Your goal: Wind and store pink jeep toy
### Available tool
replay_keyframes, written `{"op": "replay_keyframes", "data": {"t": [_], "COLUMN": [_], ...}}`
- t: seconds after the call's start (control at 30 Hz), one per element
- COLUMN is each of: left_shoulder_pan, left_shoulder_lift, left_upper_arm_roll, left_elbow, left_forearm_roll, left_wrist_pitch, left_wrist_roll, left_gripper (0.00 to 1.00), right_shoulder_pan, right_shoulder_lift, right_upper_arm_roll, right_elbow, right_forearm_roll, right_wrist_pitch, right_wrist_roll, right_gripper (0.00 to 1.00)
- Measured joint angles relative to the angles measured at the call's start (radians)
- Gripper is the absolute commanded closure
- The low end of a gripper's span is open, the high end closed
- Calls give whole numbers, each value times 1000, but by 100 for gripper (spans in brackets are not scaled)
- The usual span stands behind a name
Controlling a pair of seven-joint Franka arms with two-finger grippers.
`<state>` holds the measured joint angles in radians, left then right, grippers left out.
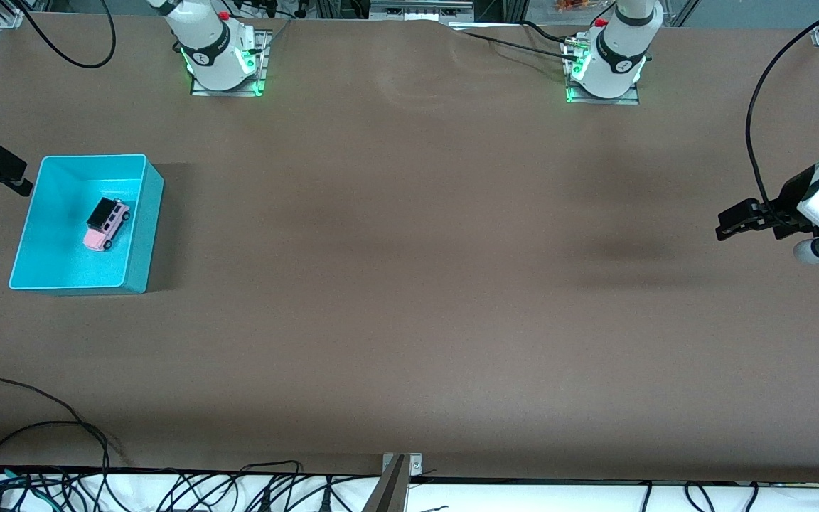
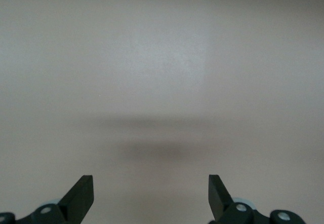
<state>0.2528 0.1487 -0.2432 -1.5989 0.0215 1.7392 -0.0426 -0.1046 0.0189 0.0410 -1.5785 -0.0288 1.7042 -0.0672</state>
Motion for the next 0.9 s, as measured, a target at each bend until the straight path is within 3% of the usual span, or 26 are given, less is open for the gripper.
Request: {"op": "replay_keyframes", "data": {"t": [0.9], "left_shoulder_pan": [0], "left_shoulder_lift": [0], "left_upper_arm_roll": [0], "left_elbow": [0], "left_forearm_roll": [0], "left_wrist_pitch": [13], "left_wrist_roll": [0], "left_gripper": [0], "right_shoulder_pan": [40], "right_shoulder_lift": [2], "right_upper_arm_roll": [-2], "right_elbow": [0], "right_forearm_roll": [0], "right_wrist_pitch": [0], "right_wrist_roll": [0], "right_gripper": [0]}}
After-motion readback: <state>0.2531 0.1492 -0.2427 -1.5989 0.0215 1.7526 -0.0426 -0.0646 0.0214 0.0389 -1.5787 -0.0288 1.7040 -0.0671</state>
